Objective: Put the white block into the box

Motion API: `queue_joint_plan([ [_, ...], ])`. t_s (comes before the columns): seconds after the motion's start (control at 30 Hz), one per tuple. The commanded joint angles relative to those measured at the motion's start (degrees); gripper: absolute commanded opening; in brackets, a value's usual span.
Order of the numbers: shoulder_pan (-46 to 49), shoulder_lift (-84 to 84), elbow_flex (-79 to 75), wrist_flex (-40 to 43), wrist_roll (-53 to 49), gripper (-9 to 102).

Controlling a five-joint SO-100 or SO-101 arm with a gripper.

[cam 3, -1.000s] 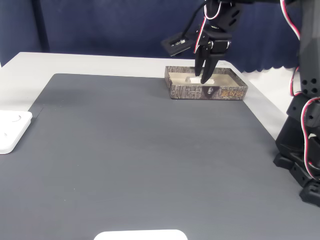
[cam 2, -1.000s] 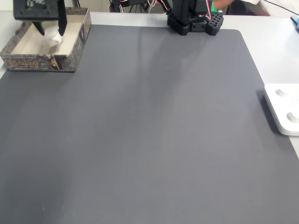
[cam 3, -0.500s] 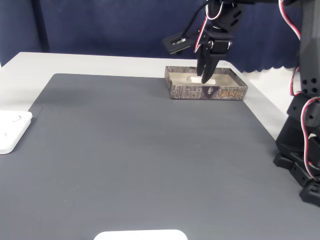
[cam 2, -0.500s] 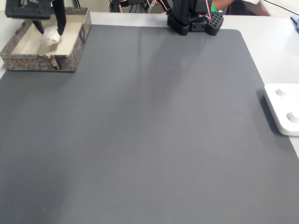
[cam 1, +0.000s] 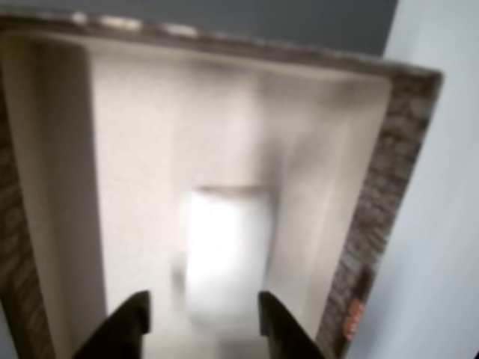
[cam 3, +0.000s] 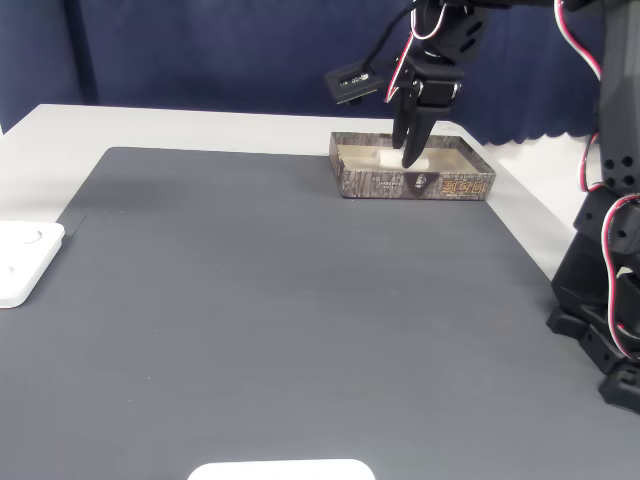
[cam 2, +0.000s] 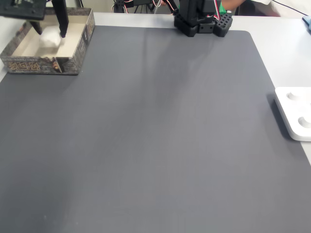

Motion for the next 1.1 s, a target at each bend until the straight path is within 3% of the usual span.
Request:
queue_joint_plan([
  [0.0, 0.26, 0.26, -0.35, -1.49, -0.44, 27],
  [0.3, -1.05, 5.27, 0.09, -1.23, 0.18, 28],
  [0.63, -7.65, 22.59, 10.46, 1.32, -0.88, 26],
  [1.07, -21.36, 41.04, 25.84, 5.10, -14.41, 20],
])
